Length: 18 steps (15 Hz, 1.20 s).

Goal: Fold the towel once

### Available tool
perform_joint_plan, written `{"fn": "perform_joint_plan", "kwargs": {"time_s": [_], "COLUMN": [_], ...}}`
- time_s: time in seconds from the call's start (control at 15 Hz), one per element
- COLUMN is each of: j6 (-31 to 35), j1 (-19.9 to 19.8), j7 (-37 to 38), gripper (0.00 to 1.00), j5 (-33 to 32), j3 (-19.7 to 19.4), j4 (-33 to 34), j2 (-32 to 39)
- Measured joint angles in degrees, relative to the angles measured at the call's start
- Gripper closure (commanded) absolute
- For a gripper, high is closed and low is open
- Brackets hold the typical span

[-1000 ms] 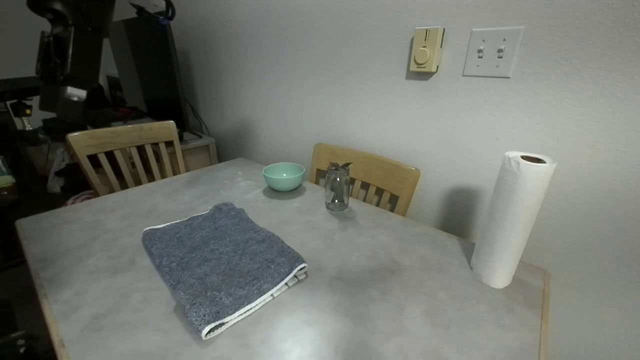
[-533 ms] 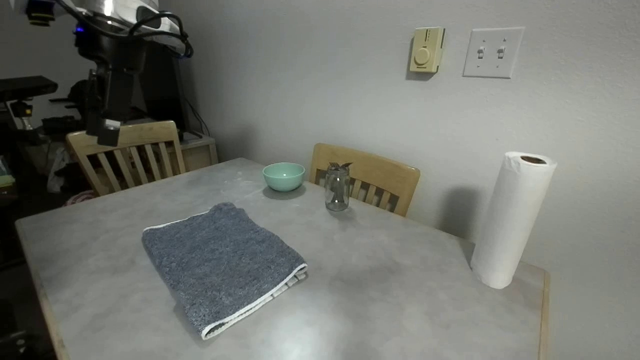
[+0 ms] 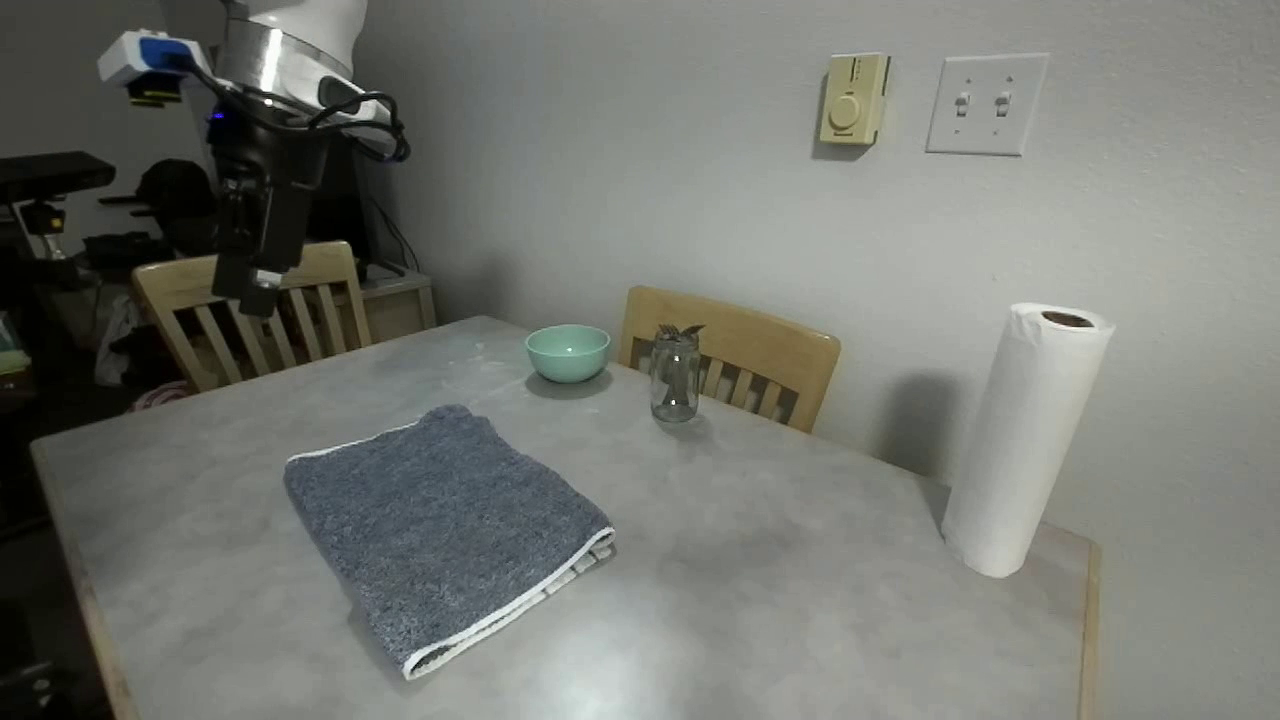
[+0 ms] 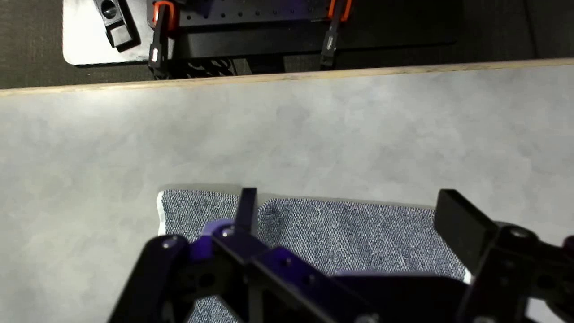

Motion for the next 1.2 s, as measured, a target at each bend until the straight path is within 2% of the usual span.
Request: {"fn": "perform_joint_plan", "kwargs": {"time_s": [0.2,0.53,0.87,1.07,1.2], "j6": [-0.01,2.71,9.26,12.08,12.25], "j1": [0.16,1.77,3.37,3.82,3.95], "j7": [1.45,9.72,10.78,6.99,6.83], "gripper": [0.00,0.00,0.00,0.00,0.00], "j5": [-0.49,-1.88,-1.71,-1.25,-1.27], "j3": [0.13,2.13,2.76,2.75,2.65], "j4": [0.01,1.36,5.69,9.37,10.01], "j2": [-0.20,1.96,11.68,18.40,19.92]}}
